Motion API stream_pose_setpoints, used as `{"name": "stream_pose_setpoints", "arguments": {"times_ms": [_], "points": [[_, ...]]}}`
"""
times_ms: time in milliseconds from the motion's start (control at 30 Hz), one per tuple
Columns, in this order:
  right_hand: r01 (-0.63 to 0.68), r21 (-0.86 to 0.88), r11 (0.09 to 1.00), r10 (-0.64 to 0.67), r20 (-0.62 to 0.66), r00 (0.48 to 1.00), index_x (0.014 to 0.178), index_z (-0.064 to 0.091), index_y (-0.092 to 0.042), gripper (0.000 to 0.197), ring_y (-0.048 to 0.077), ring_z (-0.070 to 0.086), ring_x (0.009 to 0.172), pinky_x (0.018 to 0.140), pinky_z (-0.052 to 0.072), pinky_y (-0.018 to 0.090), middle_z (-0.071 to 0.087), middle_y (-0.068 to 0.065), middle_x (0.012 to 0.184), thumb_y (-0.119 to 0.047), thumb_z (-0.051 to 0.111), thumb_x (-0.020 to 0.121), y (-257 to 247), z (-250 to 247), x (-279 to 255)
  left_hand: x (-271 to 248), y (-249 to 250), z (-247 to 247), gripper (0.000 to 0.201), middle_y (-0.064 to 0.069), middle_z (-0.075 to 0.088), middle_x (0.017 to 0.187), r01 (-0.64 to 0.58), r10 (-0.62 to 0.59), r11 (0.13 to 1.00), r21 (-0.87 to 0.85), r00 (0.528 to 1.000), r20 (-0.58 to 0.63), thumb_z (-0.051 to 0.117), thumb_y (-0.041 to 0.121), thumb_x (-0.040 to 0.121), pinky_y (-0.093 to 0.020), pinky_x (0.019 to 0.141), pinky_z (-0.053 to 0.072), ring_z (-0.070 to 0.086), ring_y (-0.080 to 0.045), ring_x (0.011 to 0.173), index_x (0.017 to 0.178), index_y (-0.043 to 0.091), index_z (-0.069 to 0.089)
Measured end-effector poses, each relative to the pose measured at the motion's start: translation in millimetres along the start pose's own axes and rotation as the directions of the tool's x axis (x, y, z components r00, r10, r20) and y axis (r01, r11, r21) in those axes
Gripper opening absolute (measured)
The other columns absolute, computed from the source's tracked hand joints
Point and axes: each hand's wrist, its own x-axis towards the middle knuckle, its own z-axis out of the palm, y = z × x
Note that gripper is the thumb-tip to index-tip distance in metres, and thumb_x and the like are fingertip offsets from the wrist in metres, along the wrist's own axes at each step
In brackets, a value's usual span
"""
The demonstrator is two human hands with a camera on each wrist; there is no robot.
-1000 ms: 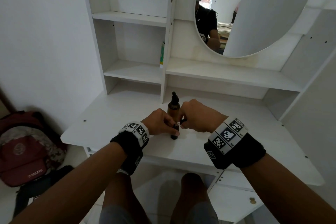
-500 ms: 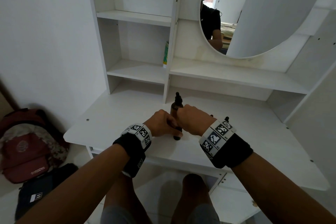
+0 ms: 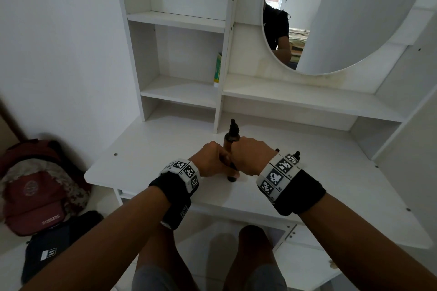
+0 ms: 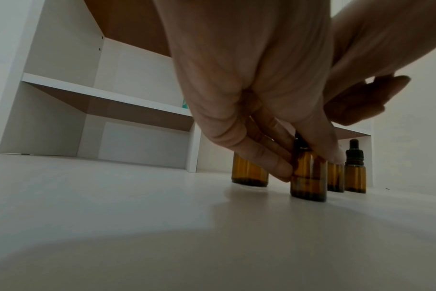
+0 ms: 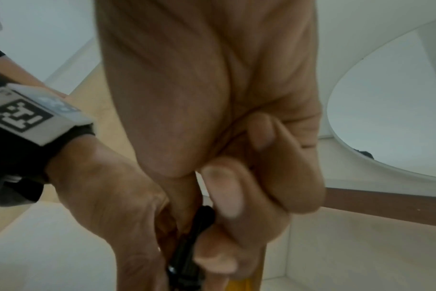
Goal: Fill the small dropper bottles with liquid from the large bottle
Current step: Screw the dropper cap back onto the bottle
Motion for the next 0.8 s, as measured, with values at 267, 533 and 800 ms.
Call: {"name": "stream_pose_setpoints", "arguments": {"times_ms": [267, 533, 800], "points": [[0.008, -0.017, 1.0, -0.008, 0.001, 1.0, 0.107, 0.061, 0.0, 0.021, 0.019, 0.05, 0.073, 0.068, 0.041, 0.028, 0.035, 0.001, 0.068, -0.014, 0.049, 0.096, 3, 0, -5, -1, 0, 0, 0.027, 0.014, 0.065, 0.063, -0.026, 0.026, 1.0, -0.008, 1.0, 0.006, 0.088, 0.016, 0.069, -0.019, 0.067, 0.05, 0.062, 0.0, 0.061, 0.06, 0.031, 0.068], [0.038, 0.036, 0.999, -0.039, 0.002, 0.999, 0.11, 0.058, 0.0, 0.023, 0.018, 0.048, 0.064, 0.067, 0.04, 0.028, 0.041, 0.003, 0.073, -0.013, 0.045, 0.097, 5, 2, -4, -1, 0, 0, 0.021, 0.012, 0.066, 0.064, -0.014, 0.014, 1.0, 0.011, 1.0, 0.008, 0.089, 0.019, 0.068, -0.016, 0.064, 0.046, 0.06, 0.001, 0.06, 0.062, 0.025, 0.07], [0.094, 0.015, 0.995, -0.094, 0.012, 0.995, 0.111, 0.061, -0.003, 0.02, 0.019, 0.051, 0.072, 0.064, 0.041, 0.028, 0.048, 0.006, 0.088, -0.012, 0.051, 0.096, 12, 8, -3, 0, -1, 0, 0.014, 0.007, 0.07, 0.07, -0.025, 0.025, 1.0, 0.012, 1.0, 0.011, 0.089, 0.018, 0.069, -0.021, 0.071, 0.053, 0.063, -0.003, 0.065, 0.071, 0.02, 0.075]]}}
